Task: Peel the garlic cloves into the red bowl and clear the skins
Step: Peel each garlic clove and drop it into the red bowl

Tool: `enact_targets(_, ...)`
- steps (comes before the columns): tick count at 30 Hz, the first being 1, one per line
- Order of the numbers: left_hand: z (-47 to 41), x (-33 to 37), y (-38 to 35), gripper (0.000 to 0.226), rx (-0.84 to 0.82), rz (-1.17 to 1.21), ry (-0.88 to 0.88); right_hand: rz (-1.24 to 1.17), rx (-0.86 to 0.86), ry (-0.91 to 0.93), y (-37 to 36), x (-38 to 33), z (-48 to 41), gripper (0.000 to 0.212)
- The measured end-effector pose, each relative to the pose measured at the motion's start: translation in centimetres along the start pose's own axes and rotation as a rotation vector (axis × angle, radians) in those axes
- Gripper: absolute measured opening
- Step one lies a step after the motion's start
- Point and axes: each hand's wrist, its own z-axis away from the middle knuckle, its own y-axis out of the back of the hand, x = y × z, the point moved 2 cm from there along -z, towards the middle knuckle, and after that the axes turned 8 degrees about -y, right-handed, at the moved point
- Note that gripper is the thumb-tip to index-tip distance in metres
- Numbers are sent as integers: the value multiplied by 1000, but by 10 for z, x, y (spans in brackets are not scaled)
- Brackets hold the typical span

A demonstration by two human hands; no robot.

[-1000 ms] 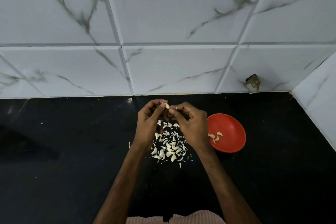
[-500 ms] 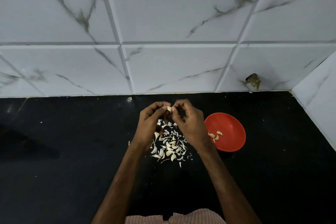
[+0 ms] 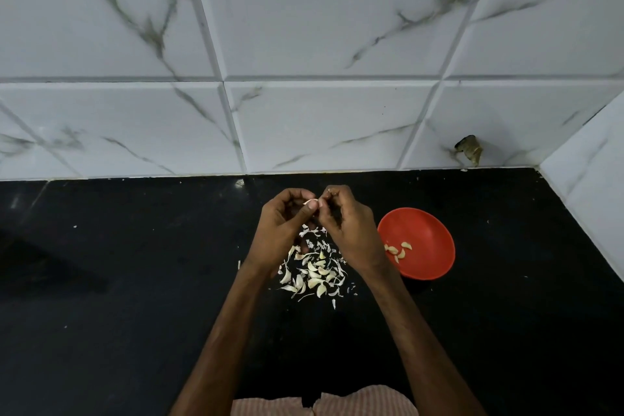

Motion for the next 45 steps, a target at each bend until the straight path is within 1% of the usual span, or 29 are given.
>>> enact_targets(4, -3, -1, 1, 21, -45, -44, -18, 6, -9, 1, 1, 0, 0, 19)
enact_targets(7, -3, -2, 5, 19, -71, -101, -23, 27, -24, 12, 3, -2, 1, 20)
enact_targets(11, -3, 0, 11, 18, -122, -182, -19, 115, -15, 86, 7, -6, -1, 18)
enact_targets(14, -2, -2, 12, 15, -173, -223, 1, 164, 14, 99, 9, -7, -2, 25)
enact_targets(16, 0, -4, 13, 15, -177, -212, 8, 154, 46, 82, 13, -7, -3, 32)
enact_targets(17, 1, -5, 13, 16, -167, -185, 11, 133, 61, 74, 15, -6, -4, 31)
enact_targets(19, 3, -6, 15, 19, -136, -126, 20, 74, 109, 67, 17, -3, -4, 22)
enact_targets(21, 3, -10, 16, 21, -102, -92, 24, -6, 160, 23, 16, 4, -3, 14)
enact_targets(23, 3, -14, 18, 21, -60, -75, 25, -78, 164, -73, 14, 12, 0, 11)
enact_targets(25, 3, -18, 21, 22, -27, -42, 22, -76, 107, -151, 9, 21, 5, 12)
enact_targets(27, 4, -23, 24, 22, -8, -19, 21, -15, 17, -188, 3, 27, 11, 12)
enact_targets(29, 4, -26, 27, 22, -1, -17, 26, 23, -28, -170, -2, 27, 15, 10)
enact_targets(31, 4, -29, 27, 22, 5, -2, 38, 25, 0, -127, -4, 23, 14, 8)
enact_targets(33, 4, -30, 26, 22, 6, 21, 44, -14, 28, -104, -5, 18, 12, 11)
enact_targets(35, 4, -30, 25, 22, 9, 34, 39, -38, 10, -79, -7, 14, 10, 14)
enact_targets(37, 4, -30, 24, 21, 5, 10, 29, -24, -1, -47, -8, 12, 10, 14)
enact_targets(41, 4, -29, 21, 20, 3, -76, 9, 101, 11, 6, -8, 11, 12, 10)
enact_targets(45, 3, -29, 19, 18, 2, -150, -27, 245, 6, 35, -9, 8, 14, 10)
